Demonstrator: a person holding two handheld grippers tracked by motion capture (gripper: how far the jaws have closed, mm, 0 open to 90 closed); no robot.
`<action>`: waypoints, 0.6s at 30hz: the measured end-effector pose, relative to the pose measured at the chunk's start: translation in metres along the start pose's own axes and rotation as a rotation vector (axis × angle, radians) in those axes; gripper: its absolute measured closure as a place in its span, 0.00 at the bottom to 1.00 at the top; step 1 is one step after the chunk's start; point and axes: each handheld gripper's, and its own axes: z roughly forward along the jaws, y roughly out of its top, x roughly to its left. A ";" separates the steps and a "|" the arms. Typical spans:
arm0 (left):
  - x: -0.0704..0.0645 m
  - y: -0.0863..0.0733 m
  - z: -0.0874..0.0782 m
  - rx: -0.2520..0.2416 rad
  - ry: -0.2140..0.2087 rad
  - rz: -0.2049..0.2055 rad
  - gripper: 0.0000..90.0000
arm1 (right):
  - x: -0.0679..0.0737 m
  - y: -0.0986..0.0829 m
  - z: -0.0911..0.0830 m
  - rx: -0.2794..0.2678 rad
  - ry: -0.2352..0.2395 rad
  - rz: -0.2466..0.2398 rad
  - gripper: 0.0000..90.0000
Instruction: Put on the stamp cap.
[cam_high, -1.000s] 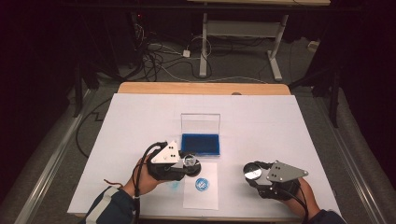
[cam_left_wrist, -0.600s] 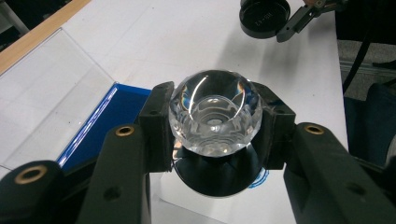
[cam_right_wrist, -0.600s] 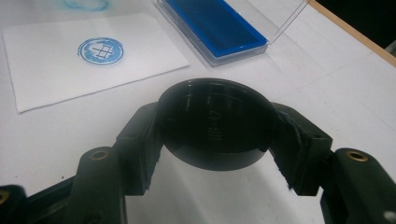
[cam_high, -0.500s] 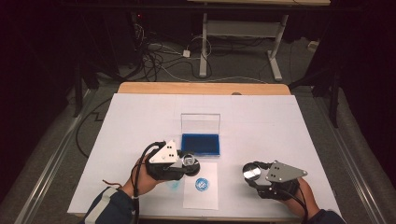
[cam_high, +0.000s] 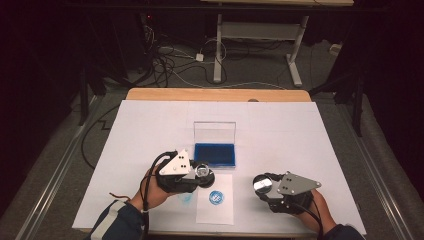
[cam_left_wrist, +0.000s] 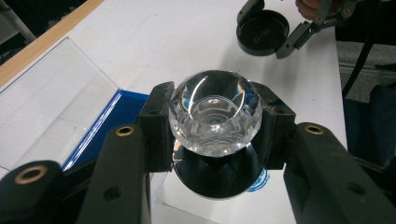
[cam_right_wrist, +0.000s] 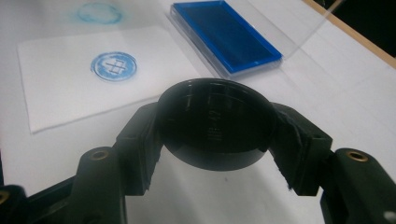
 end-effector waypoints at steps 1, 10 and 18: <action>0.000 0.000 0.000 -0.004 -0.002 -0.002 0.60 | 0.001 0.003 0.002 -0.003 0.008 -0.005 0.43; -0.001 0.003 0.001 -0.011 0.000 0.000 0.60 | 0.012 0.022 0.022 -0.025 0.059 -0.042 0.43; -0.002 0.008 0.003 -0.028 -0.008 0.004 0.60 | 0.018 0.032 0.039 -0.024 0.098 -0.055 0.43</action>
